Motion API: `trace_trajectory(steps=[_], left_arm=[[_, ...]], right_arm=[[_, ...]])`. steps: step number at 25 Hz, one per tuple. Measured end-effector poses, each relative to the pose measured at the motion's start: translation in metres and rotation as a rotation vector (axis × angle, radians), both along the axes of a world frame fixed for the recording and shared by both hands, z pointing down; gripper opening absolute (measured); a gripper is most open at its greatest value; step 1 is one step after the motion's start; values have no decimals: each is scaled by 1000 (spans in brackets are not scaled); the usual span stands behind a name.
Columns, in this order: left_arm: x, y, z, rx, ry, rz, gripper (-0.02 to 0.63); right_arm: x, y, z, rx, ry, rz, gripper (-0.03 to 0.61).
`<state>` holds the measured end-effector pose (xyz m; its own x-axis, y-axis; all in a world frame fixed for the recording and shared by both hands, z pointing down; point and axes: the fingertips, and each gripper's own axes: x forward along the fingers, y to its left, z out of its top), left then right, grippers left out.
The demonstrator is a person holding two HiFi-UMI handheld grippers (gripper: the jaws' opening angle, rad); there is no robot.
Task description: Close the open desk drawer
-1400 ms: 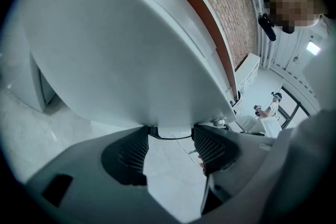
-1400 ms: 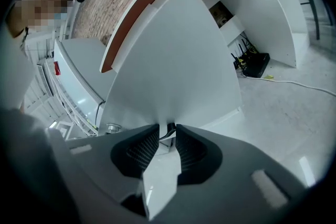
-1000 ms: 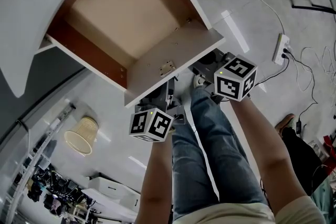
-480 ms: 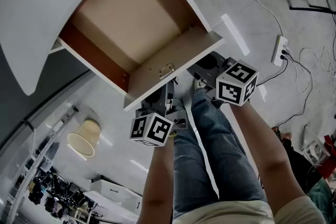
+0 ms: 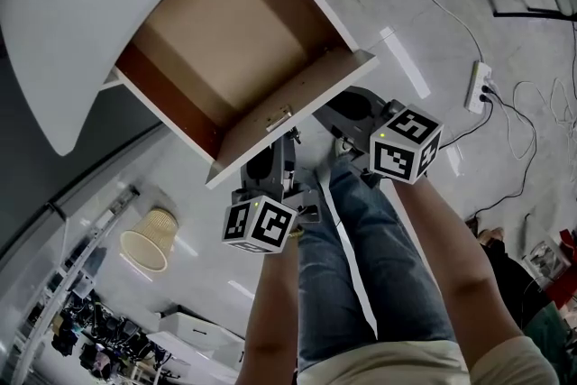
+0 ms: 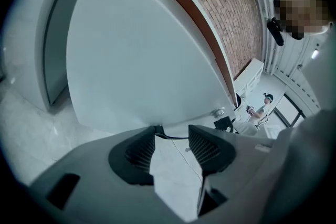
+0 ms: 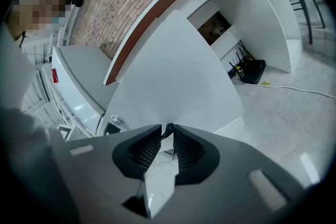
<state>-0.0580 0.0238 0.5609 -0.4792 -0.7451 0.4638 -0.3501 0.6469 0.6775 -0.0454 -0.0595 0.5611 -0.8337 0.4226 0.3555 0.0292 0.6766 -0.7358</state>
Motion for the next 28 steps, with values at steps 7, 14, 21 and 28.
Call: trace_trajectory(steps=[7, 14, 21, 28], left_arm=[[-3, 1, -10, 0, -7, 7, 192], [-9, 5, -22, 5, -19, 25, 181], [-13, 4, -33, 14, -33, 34, 167], [-14, 3, -36, 14, -24, 41, 167]], right_arm=[[-4, 0, -12, -2, -14, 18, 77], [-10, 3, -26, -6, -33, 34, 78], [-15, 2, -38, -19, -59, 47, 78], [-16, 1, -41, -16, -53, 49, 80]])
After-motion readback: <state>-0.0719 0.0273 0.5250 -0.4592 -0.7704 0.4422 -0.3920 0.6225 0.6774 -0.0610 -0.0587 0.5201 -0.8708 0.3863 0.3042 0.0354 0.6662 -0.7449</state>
